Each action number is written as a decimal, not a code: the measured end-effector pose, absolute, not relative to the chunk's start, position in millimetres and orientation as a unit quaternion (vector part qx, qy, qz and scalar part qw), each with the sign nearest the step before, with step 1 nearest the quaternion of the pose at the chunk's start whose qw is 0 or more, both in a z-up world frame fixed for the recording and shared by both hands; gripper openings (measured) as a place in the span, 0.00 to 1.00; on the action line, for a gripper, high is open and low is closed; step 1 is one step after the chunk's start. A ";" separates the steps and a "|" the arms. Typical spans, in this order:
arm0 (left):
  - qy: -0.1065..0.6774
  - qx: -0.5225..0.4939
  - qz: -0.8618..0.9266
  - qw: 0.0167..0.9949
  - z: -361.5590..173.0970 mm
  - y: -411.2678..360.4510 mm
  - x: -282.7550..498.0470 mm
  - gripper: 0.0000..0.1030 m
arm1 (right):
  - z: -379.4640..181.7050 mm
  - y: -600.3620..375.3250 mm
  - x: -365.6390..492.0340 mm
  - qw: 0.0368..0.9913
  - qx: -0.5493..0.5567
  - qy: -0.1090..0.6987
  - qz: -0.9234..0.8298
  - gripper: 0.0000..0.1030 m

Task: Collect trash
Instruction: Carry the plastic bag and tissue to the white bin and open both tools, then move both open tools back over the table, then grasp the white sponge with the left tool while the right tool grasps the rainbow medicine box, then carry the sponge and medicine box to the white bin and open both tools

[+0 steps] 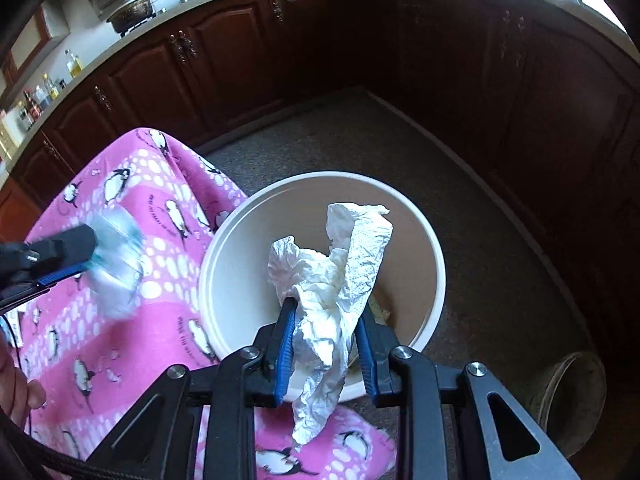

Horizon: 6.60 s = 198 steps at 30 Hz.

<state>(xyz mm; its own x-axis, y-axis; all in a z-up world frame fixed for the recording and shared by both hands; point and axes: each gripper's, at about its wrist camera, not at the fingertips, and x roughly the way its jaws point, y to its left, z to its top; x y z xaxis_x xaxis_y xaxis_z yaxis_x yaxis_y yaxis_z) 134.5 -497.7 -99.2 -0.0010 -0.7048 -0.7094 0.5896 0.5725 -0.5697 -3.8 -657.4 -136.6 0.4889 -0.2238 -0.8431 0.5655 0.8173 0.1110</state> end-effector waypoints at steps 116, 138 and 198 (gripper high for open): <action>0.480 -0.167 0.046 0.860 -126.3 114.9 304.5 0.74 | -153.7 -132.1 318.4 0.851 0.132 0.503 0.075 0.63; 0.455 -0.120 -0.071 0.880 -66.8 56.2 192.7 0.55 | -117.6 -237.4 201.9 0.868 0.101 0.471 0.125 0.60; 0.490 0.003 -0.433 0.756 -83.6 -520.7 136.1 0.80 | -129.8 -675.5 -6.2 0.847 0.206 0.415 -0.262 0.74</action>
<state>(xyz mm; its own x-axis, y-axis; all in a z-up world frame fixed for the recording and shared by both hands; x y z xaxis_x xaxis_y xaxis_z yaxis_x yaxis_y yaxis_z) 136.1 -520.7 -83.6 0.1443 -0.6519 -0.7445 0.6584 0.6249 -0.4195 -6.2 -675.5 -129.8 0.5191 -0.2719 -0.8103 0.6141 0.7781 0.1324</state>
